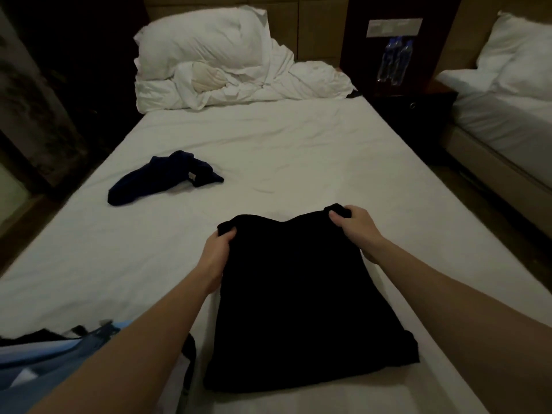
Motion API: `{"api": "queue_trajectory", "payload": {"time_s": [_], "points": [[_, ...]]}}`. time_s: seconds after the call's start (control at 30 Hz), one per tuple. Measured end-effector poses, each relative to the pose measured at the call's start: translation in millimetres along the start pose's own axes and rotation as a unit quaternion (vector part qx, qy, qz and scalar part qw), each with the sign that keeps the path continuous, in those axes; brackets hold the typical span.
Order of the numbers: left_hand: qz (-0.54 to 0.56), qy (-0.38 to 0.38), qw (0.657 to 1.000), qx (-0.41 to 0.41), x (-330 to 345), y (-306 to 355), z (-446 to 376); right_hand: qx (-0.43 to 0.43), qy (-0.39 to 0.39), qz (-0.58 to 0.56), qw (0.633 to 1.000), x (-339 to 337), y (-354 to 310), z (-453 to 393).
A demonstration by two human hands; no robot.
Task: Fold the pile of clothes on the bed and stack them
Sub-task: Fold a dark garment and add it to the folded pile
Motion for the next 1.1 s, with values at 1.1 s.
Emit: {"api": "queue_trajectory", "payload": {"time_s": [1.1], "points": [[0.105, -0.068, 0.945, 0.302, 0, 160, 512, -0.359, 0.084, -0.121, 0.921, -31, -208, 537]]}}
Point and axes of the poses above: each hand's wrist, its own z-axis away from the middle knuckle, its own x-axis out of the palm, y = z × x, the point moved 10 cm from there along -z, towards the middle knuckle, and after that the axes turned 11 degrees about -y, right-handed, at the moved point
